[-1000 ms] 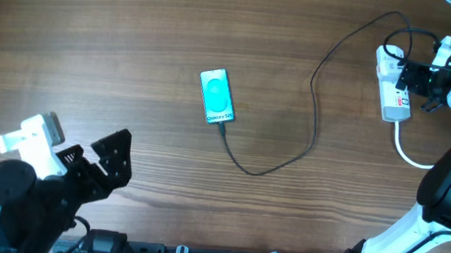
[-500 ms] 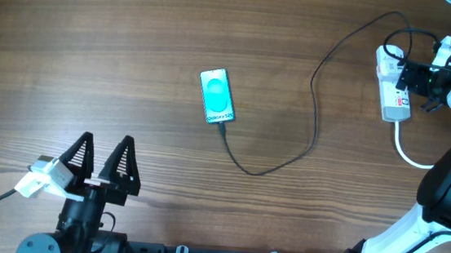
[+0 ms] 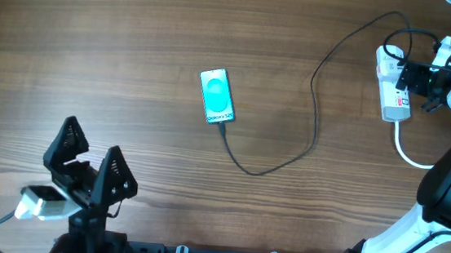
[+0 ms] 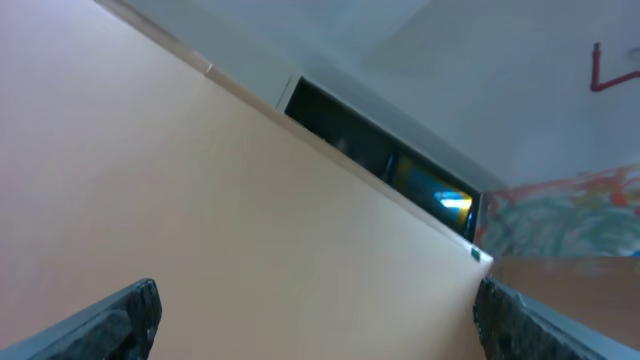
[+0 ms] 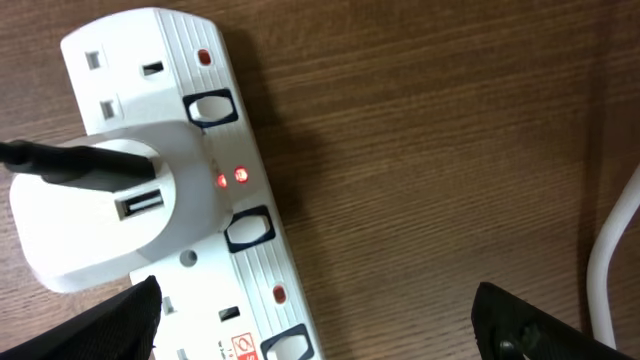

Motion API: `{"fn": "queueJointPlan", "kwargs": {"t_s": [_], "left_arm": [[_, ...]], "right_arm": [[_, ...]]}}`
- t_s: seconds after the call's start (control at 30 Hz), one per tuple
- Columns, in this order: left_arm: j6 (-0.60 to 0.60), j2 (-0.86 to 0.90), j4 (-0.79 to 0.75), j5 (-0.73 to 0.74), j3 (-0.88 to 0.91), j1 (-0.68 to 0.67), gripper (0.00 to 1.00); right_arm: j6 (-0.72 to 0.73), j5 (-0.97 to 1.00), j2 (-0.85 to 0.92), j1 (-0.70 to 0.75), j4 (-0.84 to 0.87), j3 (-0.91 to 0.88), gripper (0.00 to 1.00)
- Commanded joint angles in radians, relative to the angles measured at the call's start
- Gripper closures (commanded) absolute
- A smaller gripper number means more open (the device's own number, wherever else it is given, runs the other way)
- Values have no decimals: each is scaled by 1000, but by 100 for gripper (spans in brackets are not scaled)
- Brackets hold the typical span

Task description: Plug charger to phone and switch on socket

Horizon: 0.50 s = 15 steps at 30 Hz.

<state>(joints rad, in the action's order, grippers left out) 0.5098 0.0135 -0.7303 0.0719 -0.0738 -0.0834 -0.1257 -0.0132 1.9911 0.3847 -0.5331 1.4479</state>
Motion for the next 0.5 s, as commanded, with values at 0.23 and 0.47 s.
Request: {"fn": "queueJointPlan", "kwargs": {"t_s": [0.23,0.47], "left_arm": [[-9,-10,449,-34,68,3,0],[-177,-10,807,-45,68,3,0]], "right_arm": [[-3,14,-11,0,2,1,0],[-3,14,-11,0,2,1,0]]}}
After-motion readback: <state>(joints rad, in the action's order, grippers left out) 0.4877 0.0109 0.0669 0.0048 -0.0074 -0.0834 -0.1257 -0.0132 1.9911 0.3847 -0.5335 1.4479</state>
